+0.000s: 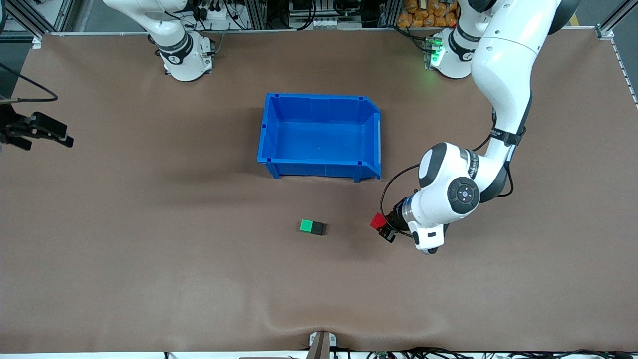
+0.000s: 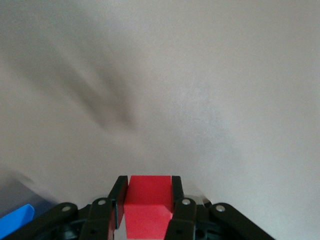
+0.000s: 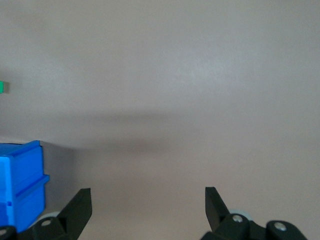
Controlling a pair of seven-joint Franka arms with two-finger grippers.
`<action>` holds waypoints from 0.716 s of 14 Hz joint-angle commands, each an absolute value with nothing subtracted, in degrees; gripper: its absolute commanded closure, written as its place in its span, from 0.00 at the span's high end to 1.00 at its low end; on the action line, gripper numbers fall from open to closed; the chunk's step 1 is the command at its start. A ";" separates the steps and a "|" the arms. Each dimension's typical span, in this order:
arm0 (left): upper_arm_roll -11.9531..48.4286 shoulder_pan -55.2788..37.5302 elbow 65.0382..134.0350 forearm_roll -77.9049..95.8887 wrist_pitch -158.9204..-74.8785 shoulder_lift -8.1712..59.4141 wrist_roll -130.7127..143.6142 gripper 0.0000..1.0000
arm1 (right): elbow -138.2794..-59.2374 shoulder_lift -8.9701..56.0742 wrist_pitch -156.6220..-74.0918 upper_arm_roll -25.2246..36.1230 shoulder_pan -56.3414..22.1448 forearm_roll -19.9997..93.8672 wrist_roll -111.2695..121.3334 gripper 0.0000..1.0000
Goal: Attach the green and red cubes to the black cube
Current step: 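Carry the red cube with the left gripper to the black cube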
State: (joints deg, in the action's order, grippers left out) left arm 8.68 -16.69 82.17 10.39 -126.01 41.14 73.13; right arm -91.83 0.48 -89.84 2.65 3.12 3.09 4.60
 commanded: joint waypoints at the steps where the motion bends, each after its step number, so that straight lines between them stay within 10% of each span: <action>1: 8.26 -18.10 80.16 11.08 -126.56 42.45 74.09 0.00 | -94.13 -1.84 -88.51 2.02 3.16 2.81 -0.35 1.00; 10: 8.09 -19.86 80.33 10.73 -129.20 43.16 75.23 0.00 | -92.99 -2.11 -88.16 6.59 0.18 2.02 0.09 1.00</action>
State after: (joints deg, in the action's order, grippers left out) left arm 8.46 -19.26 81.71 10.39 -128.90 42.44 74.38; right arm -92.26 -0.89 -88.04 5.85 1.48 3.02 0.66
